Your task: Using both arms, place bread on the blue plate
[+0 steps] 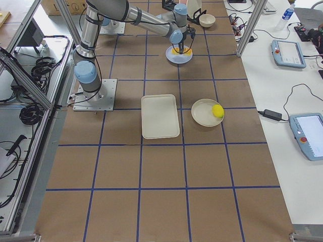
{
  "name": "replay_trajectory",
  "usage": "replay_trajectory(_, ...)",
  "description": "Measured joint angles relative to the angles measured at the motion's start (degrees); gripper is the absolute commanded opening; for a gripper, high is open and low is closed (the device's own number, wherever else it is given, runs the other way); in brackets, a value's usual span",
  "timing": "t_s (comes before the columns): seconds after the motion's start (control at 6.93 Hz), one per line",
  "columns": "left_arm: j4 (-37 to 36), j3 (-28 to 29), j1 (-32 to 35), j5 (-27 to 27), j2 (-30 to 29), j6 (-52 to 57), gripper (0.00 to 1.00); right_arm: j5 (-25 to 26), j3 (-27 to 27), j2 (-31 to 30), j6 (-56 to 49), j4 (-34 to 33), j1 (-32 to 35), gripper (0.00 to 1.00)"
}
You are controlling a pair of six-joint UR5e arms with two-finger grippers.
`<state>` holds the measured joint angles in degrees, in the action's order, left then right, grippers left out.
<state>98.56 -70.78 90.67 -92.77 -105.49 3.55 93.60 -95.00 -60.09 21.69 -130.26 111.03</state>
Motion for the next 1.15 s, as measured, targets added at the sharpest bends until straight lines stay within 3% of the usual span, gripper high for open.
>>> replay_trajectory(0.14, -0.1, 0.1, 0.0, -1.9, -0.2, -1.0, 1.00, 0.1, -0.1, 0.2, 0.3, -0.5, 0.3, 0.51)
replay_trajectory(0.29, -0.2, 0.0, 0.0, -2.6, -0.4, -1.3, 1.00, 0.0, -0.1, 0.3, 0.4, -0.6, 0.4, 0.92)
replay_trajectory(0.43, -0.1, -0.3, 0.0, -2.7, -0.4, -1.5, 1.00, -0.1, -0.2, 0.5, 0.5, -0.6, 0.5, 1.00)
replay_trajectory(1.15, 0.1, -1.5, 0.1, -0.4, 0.8, -3.3, 0.99, -0.1, 0.0, 0.5, 0.6, -0.5, 0.5, 1.00)
